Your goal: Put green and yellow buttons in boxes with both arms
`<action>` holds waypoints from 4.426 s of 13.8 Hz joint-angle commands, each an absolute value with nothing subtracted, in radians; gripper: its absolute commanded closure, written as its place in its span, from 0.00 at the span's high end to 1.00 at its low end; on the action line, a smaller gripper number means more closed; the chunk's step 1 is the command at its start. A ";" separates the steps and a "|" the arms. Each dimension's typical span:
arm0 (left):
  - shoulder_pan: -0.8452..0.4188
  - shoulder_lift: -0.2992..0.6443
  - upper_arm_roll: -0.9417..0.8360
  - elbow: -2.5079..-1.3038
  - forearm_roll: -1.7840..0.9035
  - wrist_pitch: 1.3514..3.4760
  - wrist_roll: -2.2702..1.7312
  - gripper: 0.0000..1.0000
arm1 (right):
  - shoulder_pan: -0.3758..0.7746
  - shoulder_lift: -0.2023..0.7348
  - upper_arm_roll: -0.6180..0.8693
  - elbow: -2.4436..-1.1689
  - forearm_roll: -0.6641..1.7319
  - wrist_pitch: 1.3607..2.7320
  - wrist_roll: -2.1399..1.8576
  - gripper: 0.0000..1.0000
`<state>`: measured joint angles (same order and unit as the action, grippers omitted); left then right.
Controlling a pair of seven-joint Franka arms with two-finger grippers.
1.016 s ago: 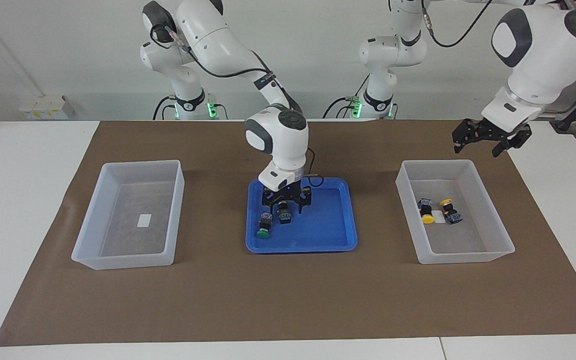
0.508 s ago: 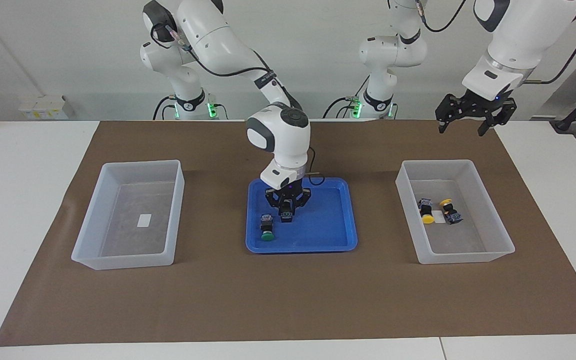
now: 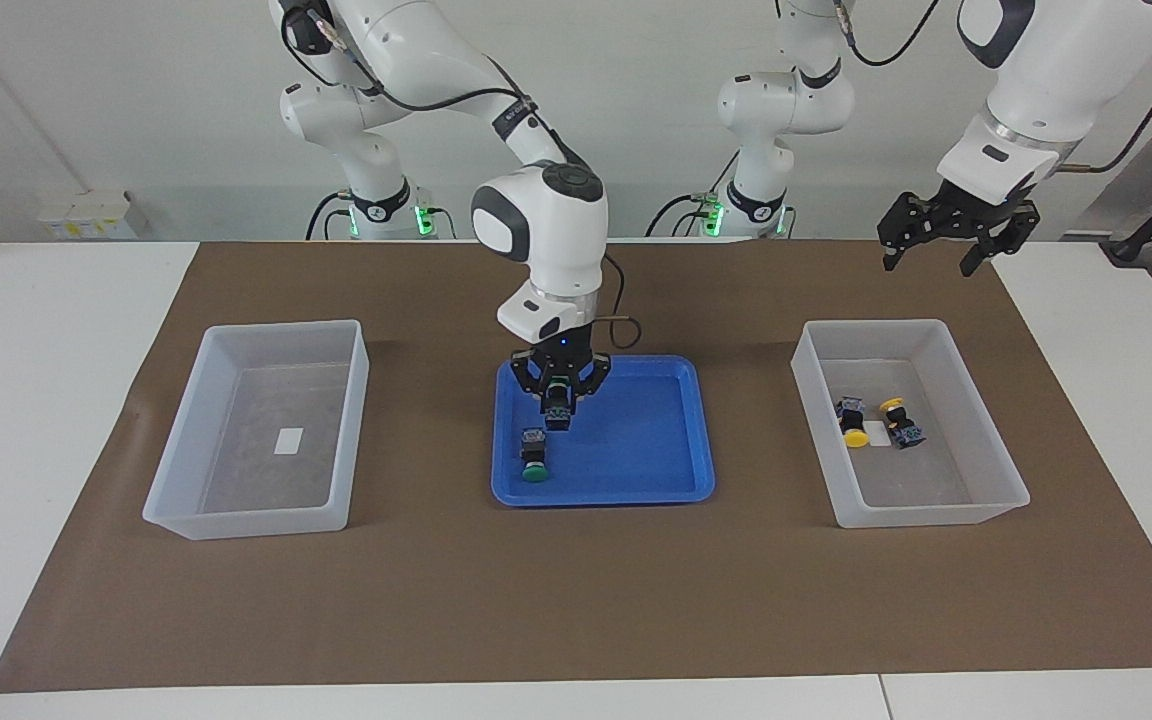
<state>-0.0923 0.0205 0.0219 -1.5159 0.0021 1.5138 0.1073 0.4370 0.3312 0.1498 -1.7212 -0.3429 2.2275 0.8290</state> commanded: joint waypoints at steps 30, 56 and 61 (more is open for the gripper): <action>-0.077 -0.034 0.021 -1.600 -0.021 1.529 0.046 1.00 | -0.316 0.268 0.163 -2.091 -0.044 2.582 -0.176 0.00; -0.077 -0.034 0.021 -1.600 -0.021 1.529 0.046 1.00 | 0.306 0.556 0.161 -1.432 -0.242 2.211 0.589 1.00; -0.077 -0.034 0.021 -1.600 -0.021 1.529 0.046 1.00 | 0.364 0.600 0.164 -1.465 -0.290 2.206 0.693 1.00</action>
